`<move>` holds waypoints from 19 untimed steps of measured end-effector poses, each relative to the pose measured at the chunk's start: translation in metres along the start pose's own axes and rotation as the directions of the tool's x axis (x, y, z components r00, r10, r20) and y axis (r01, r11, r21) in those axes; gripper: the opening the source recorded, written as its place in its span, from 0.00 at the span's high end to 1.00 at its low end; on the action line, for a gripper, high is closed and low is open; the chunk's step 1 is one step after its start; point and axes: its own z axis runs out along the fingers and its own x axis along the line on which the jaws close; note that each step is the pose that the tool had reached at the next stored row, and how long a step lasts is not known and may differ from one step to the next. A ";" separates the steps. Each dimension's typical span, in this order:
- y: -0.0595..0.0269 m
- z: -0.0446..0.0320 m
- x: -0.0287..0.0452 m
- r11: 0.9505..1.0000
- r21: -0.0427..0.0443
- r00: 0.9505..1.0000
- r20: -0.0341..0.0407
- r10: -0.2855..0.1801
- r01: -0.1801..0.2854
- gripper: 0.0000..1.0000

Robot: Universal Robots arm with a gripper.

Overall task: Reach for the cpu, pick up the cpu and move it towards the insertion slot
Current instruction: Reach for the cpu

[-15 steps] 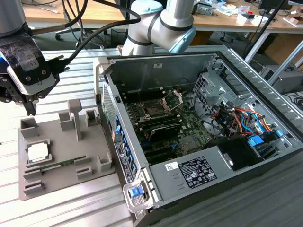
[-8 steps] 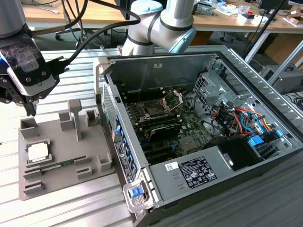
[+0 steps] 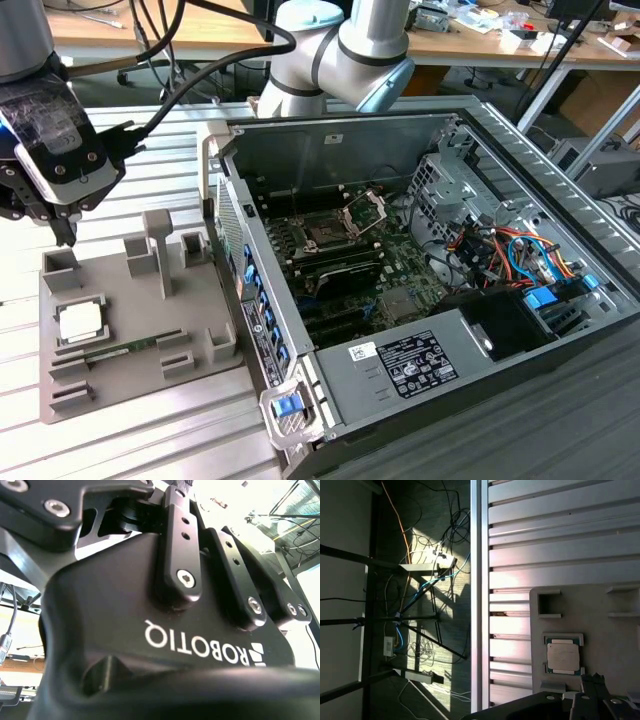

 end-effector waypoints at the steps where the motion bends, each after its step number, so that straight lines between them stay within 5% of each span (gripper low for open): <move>1: 0.0000 0.0008 0.0001 1.000 0.000 1.000 0.000 0.000 0.000 0.89; 19: -0.0002 0.0045 0.0002 1.000 0.000 1.000 0.000 0.000 0.000 0.89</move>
